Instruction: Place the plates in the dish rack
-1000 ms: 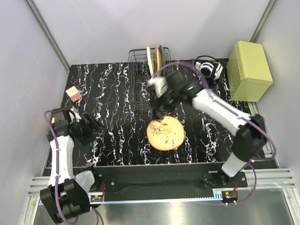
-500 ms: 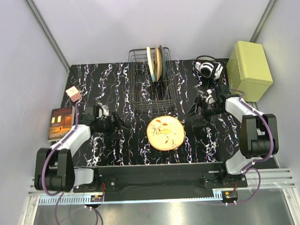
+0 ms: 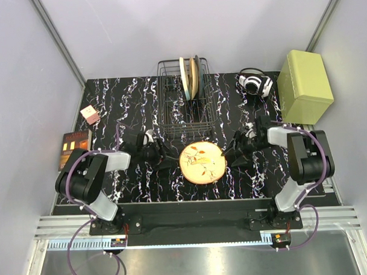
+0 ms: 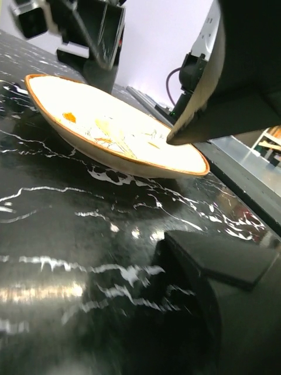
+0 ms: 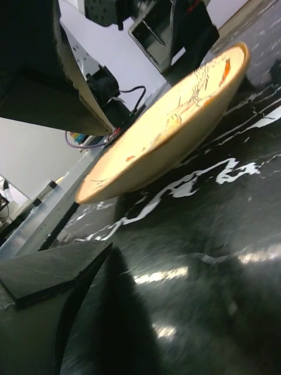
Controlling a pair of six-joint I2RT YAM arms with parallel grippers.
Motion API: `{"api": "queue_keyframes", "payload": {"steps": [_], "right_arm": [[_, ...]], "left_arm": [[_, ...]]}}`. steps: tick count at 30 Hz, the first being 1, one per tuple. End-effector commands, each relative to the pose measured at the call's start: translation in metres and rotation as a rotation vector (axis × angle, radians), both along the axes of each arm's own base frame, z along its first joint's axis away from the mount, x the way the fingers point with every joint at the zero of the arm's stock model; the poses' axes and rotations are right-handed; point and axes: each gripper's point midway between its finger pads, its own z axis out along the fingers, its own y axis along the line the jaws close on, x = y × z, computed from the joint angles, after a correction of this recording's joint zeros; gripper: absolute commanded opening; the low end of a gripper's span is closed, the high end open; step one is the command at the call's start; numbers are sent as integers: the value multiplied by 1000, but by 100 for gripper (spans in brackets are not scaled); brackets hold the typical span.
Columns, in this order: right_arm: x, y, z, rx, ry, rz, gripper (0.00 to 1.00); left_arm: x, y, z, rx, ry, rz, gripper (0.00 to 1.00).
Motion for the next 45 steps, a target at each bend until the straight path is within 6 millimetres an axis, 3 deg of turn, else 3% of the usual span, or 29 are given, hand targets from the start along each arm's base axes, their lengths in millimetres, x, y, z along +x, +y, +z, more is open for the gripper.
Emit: {"api": "queue_keyframes", "payload": {"steps": [1, 4, 6, 8, 9, 15, 19, 21, 25, 27, 30, 32, 34, 37, 41, 45], "right_arm": [[11, 32, -12, 10, -53, 53, 77], [15, 51, -20, 53, -56, 72, 73], [20, 58, -28, 70, -63, 76, 68], [17, 64, -32, 77, -51, 92, 66], [14, 64, -37, 75, -33, 95, 64], [-8, 68, -41, 106, -20, 113, 56], [-3, 83, -30, 186, -94, 118, 54], [-9, 86, -31, 217, -90, 116, 52], [-3, 93, -25, 247, -143, 124, 38], [-5, 99, -19, 260, -174, 149, 39], [-5, 106, -15, 262, -203, 156, 47], [-3, 117, -7, 288, -226, 169, 53], [-4, 128, -2, 313, -235, 186, 54], [-4, 136, 3, 332, -248, 212, 45], [-11, 132, 8, 309, -264, 229, 27], [-21, 118, 16, 259, -271, 250, 0]], "left_arm": [[8, -17, 6, -41, -34, -21, 63], [1, -22, 2, -39, -4, -28, 62], [-1, -26, -1, -36, -1, -39, 55], [-2, -28, -1, -43, 0, -50, 39], [-4, -29, -4, -47, 10, -55, 24], [-3, -33, -7, -59, 24, -63, 13], [-11, -36, -6, -74, 20, -104, 0], [-16, -35, -8, -73, 33, -122, 0], [-21, -37, -5, -101, 27, -160, 0], [-20, -41, -1, -114, 6, -172, 0], [-20, -50, 7, -128, -21, -199, 0], [-25, -57, 13, -145, -31, -229, 0], [-25, -62, 18, -157, -46, -251, 0], [-27, -66, 25, -169, -67, -273, 0], [-31, -62, 27, -146, -79, -273, 0], [-35, -53, 28, -88, -117, -269, 7]]}}
